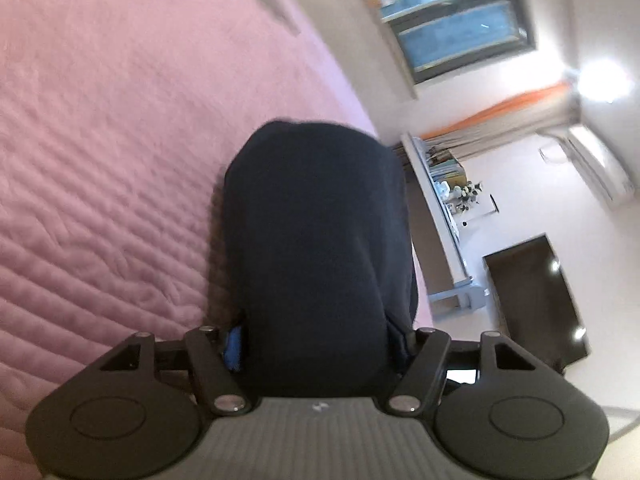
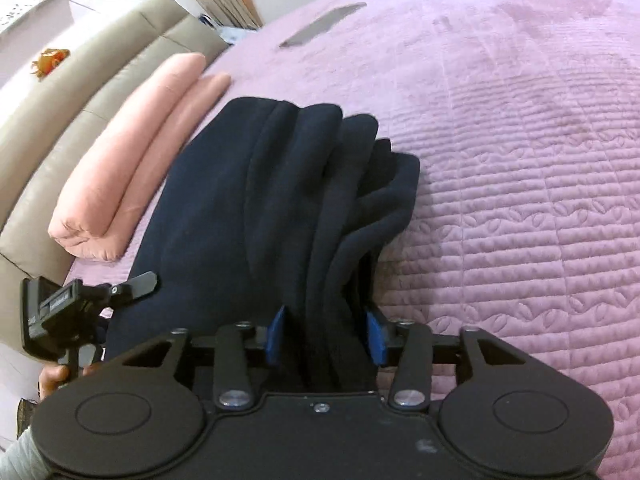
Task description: Fold large clothes
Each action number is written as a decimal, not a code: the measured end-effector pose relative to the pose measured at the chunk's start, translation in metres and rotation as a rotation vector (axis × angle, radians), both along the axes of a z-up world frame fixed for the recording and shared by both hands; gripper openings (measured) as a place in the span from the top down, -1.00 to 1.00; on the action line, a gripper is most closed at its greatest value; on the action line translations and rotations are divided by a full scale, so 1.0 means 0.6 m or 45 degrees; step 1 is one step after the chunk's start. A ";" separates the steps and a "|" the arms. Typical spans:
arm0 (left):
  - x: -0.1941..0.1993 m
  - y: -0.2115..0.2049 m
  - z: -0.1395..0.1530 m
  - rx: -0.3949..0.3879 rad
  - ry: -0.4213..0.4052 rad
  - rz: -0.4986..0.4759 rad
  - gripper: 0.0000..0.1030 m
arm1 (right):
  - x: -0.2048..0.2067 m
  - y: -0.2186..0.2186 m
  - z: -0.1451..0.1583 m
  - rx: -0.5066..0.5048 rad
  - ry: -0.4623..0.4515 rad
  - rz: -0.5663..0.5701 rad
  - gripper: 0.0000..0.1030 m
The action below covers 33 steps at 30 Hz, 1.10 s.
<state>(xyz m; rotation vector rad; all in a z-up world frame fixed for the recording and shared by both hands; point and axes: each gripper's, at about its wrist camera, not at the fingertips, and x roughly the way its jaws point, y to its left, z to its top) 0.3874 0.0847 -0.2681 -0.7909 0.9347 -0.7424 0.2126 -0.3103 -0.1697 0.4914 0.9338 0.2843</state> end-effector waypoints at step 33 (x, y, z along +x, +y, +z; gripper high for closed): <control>-0.280 -0.058 0.169 0.412 -0.450 0.058 0.75 | 0.037 0.135 0.117 -0.404 -0.521 -0.009 0.67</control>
